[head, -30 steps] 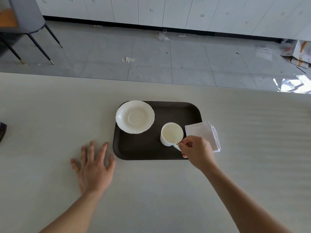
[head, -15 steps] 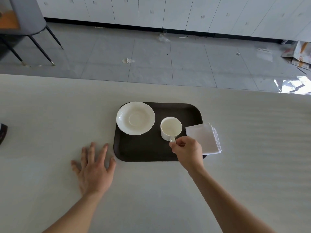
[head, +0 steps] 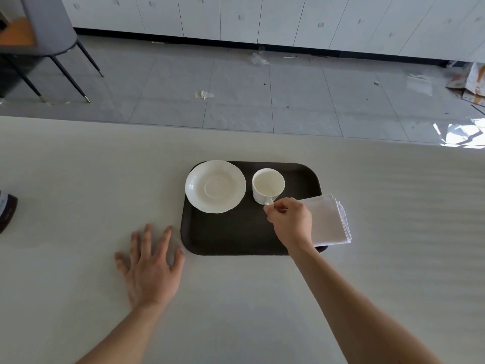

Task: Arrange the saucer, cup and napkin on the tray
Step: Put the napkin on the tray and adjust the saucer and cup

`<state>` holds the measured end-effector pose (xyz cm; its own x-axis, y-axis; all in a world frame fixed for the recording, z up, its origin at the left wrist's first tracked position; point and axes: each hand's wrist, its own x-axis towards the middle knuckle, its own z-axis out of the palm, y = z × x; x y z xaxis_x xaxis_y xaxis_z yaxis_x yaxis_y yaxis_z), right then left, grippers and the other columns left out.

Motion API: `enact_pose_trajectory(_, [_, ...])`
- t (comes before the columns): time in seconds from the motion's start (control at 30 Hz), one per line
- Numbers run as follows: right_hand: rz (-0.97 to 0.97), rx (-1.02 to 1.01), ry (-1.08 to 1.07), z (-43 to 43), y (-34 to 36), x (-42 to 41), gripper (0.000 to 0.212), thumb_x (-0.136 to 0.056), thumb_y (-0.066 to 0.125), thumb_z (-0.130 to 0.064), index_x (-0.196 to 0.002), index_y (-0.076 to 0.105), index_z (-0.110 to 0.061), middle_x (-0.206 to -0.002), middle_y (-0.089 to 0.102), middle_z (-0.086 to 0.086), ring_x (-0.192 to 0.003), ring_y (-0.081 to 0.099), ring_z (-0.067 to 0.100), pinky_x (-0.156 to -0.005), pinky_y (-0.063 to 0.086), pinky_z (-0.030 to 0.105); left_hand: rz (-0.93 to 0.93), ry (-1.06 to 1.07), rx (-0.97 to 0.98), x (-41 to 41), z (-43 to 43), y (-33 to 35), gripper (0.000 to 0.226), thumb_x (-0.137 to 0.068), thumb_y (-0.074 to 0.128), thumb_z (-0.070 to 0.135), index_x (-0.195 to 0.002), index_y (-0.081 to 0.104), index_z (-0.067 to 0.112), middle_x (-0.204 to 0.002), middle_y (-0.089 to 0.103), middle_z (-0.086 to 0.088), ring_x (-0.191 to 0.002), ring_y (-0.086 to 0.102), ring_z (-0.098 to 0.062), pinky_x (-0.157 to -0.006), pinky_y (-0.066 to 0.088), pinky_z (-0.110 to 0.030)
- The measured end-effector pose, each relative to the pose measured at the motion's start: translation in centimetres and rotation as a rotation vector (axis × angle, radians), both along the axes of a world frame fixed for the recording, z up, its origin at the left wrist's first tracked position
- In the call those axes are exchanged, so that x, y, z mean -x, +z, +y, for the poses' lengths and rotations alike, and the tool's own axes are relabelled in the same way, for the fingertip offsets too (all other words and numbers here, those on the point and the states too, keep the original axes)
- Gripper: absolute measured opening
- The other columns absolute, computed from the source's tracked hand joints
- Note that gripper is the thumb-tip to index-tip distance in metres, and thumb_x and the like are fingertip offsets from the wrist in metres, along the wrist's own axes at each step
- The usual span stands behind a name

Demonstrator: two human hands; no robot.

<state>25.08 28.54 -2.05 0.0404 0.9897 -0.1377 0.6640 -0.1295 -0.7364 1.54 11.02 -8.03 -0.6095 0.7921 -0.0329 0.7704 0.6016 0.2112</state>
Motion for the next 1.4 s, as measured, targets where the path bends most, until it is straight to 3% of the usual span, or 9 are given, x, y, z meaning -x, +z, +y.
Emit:
enact_pose_trajectory(0.23, [0.035,0.011,-0.005,0.2,-0.1,0.7,0.016,-0.087,0.075,-0.034,-0.077,0.07,-0.023,-0.072,0.071,-0.007,-0.068,0.066,0.012,-0.057,0.049,0.019,-0.003,0.005,0.018,0.1,0.0,-0.1,0.065,-0.086,0.028,0.062,-0.147,0.04,0.043,-0.163,0.027,-0.003,-0.153,0.014,-0.027,-0.118,0.007,-0.061])
enact_pose_trajectory(0.47, [0.036,-0.02,-0.004,0.3,-0.2,0.6,0.014,-0.088,0.073,-0.035,-0.08,0.071,-0.024,-0.071,0.069,-0.011,-0.067,0.065,0.011,-0.061,0.053,0.023,-0.009,0.008,0.007,0.0,0.0,0.1,0.065,-0.086,0.03,0.061,-0.147,0.041,0.042,-0.163,0.028,-0.004,-0.153,0.014,-0.027,-0.118,0.008,-0.061])
enact_pose_trajectory(0.7, [0.036,-0.075,0.03,0.3,0.1,0.5,0.014,-0.087,0.073,-0.028,-0.085,0.059,-0.028,-0.071,0.059,-0.023,-0.068,0.061,0.003,-0.059,0.048,0.019,-0.001,0.006,0.013,0.0,0.1,-0.1,0.064,-0.086,0.032,0.06,-0.147,0.041,0.041,-0.163,0.028,-0.003,-0.153,0.014,-0.026,-0.119,0.007,-0.06])
enact_pose_trajectory(1.4, [0.026,-0.097,0.044,-0.1,-0.2,0.7,0.013,-0.087,0.075,-0.025,-0.094,0.066,-0.018,-0.076,0.062,-0.014,-0.066,0.057,0.0,-0.057,0.04,0.01,0.022,-0.002,0.001,0.3,-0.1,-0.9,0.063,-0.087,0.031,0.062,-0.147,0.039,0.043,-0.163,0.028,-0.003,-0.152,0.015,-0.027,-0.118,0.008,-0.06])
